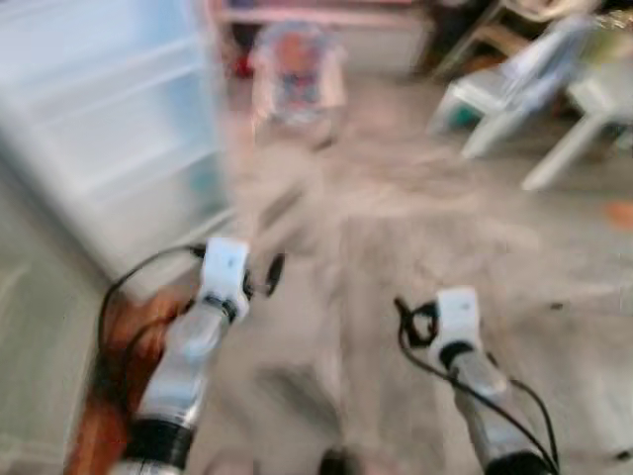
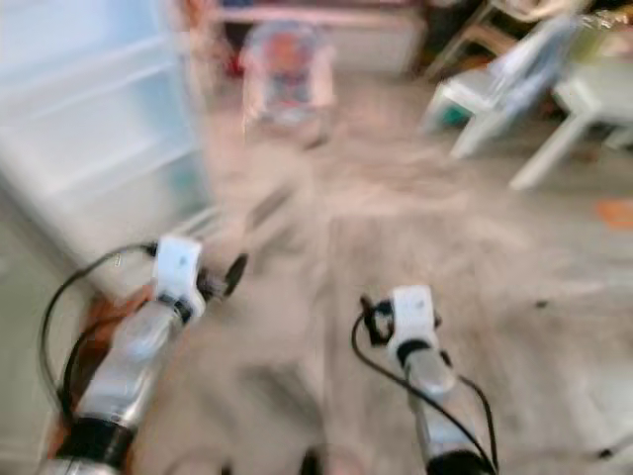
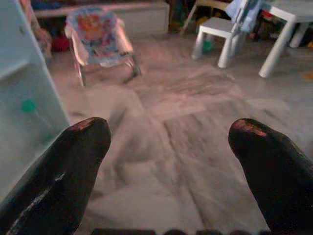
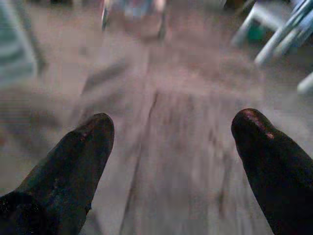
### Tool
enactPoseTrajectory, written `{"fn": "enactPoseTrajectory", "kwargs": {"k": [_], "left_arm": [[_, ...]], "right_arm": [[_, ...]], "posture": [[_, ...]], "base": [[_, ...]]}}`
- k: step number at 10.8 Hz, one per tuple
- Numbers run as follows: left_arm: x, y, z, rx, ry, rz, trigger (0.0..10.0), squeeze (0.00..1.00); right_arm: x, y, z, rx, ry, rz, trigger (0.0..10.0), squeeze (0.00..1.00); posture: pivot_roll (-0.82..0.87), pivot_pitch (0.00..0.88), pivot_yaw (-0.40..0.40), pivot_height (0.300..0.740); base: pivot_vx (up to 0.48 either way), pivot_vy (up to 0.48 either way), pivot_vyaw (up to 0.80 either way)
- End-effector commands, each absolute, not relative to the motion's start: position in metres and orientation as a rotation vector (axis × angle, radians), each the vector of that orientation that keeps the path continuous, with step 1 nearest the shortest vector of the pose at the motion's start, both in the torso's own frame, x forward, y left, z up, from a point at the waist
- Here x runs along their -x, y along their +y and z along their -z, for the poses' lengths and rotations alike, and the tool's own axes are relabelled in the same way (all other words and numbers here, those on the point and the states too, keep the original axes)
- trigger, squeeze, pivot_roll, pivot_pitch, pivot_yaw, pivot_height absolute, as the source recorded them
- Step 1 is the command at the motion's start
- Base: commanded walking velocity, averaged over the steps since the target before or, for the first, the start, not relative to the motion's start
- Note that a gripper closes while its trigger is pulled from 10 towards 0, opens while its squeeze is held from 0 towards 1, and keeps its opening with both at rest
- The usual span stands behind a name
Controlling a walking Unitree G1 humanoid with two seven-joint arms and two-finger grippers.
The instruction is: Restocking fridge
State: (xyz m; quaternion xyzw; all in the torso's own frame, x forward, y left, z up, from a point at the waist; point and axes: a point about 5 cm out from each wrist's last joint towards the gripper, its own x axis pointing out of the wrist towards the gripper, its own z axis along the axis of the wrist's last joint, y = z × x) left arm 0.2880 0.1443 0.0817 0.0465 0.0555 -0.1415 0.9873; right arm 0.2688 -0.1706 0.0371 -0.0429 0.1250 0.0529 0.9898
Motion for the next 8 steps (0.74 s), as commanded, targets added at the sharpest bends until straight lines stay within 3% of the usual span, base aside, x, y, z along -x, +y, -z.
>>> {"fn": "enactPoseTrajectory", "kwargs": {"k": [1, 3, 8], "left_arm": [[-0.286, 0.156, -0.084, -0.100, 0.092, 0.236, 10.0, 0.00], [-0.278, 0.159, -0.083, -0.073, 0.110, 0.223, 10.0, 0.00], [-0.279, 0.161, -0.089, -0.036, 0.110, 0.191, 10.0, 0.00]], "right_arm": [[-0.271, -0.163, -0.043, 0.077, 0.217, -0.119, 10.0, 0.00], [-0.274, -0.165, -0.049, 0.078, 0.190, -0.111, 10.0, 0.00], [-0.275, -0.165, -0.061, 0.082, 0.149, -0.108, 10.0, 0.00]], "posture": [[0.10, 0.116, -0.041, 0.740], [0.08, 0.124, -0.036, 0.740], [0.04, 0.160, -0.036, 0.740]], "base": [[0.480, 0.000, -0.80], [0.476, 0.000, -0.63], [0.000, 0.000, 0.00]]}}
